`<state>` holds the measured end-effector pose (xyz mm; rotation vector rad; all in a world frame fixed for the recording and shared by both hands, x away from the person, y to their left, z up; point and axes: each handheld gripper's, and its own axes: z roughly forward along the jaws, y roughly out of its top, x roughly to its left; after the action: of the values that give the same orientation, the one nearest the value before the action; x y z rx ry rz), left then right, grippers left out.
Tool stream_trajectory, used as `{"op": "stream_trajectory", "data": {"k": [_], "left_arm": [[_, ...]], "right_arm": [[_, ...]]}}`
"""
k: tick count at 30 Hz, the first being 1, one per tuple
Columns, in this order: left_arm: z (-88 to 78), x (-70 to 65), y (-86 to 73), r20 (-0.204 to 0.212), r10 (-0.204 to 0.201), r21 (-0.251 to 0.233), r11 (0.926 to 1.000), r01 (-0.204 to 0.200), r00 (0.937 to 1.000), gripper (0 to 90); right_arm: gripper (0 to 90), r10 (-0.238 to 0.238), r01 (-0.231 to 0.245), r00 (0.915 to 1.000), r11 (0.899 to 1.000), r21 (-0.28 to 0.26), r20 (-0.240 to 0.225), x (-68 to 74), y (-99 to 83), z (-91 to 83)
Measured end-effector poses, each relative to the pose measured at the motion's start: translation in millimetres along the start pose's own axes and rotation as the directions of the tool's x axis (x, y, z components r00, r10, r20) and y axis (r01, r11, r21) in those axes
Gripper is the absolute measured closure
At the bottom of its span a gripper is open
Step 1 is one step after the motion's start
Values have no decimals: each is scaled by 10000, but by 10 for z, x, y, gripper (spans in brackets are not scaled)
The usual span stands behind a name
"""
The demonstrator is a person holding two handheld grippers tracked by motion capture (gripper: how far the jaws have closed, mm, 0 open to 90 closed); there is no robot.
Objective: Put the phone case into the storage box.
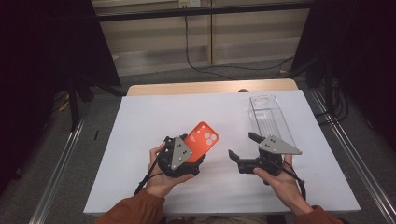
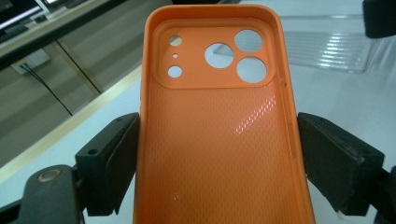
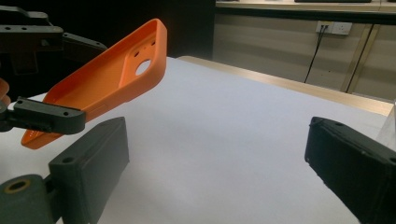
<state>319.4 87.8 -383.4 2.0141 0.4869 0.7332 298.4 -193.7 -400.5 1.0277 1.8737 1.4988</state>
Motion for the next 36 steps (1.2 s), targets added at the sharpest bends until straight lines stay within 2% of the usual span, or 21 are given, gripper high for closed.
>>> {"op": "stream_trajectory", "data": {"k": [2, 4, 6, 9, 12, 16, 20, 25, 26, 28, 30, 33, 36], "left_arm": [[2, -23, -5, -121, 116, -67, 9999, -117, 9999, 166], [20, -47, -21, -200, 270, -68, 9996, -271, 9994, 165], [51, -73, -45, -182, 342, 141, 9993, -340, 9992, 165], [97, -107, -86, -246, 467, 217, 9987, -462, 9986, 165], [136, -140, -104, -504, 636, 115, 9979, -631, 9967, 165], [159, -193, -110, -627, 742, 8, 9972, -743, 9953, 165], [170, -226, -107, -640, 747, -85, 9971, -754, 9951, 165], [200, -256, -112, -559, 798, -28, 9968, -801, 9952, 165], [209, -262, -113, -519, 808, 13, 9967, -809, 9954, 166], [227, -274, -119, -532, 750, 103, 9972, -745, 9958, 165], [238, -277, -122, -537, 781, 122, 9969, -776, 9955, 165], [239, -275, -122, -588, 789, 112, 9969, -784, 9951, 165], [241, -268, -124, -650, 790, 122, 9969, -783, 9948, 165]], "right_arm": [[51, 125, -124, 9999, 9999, 34, -63, 22, 20, 17], [46, -5, 4, 10000, 10000, 98, 67, 47, 38, 36], [42, -4, 3, 10000, 9999, 130, 78, 69, 55, 50], [41, 174, -175, 9998, 9995, 272, 28, 94, 69, 71], [53, 422, -417, 9991, 9974, 595, -80, 92, 61, 99], [57, 810, -745, 9963, 9811, 1786, -295, 74, 96, 137], [66, 1093, -915, 9921, 9668, 2386, -623, 43, 155, 157], [80, 1666, -1388, 9807, 9618, 2359, -1024, -1, 183, 172], [83, 1734, -1460, 9801, 9597, 2403, -968, 1, 188, 183], [88, 1455, -1211, 9862, 9592, 2554, -787, 28, 193, 217], [72, 1553, -1235, 9832, 9531, 2764, -962, 47, 199, 240], [79, 1808, -1492, 9797, 9464, 2864, -869, 54, 221, 268], [100, 1821, -1547, 9811, 9417, 2988, -659, 47, 256, 299]]}}
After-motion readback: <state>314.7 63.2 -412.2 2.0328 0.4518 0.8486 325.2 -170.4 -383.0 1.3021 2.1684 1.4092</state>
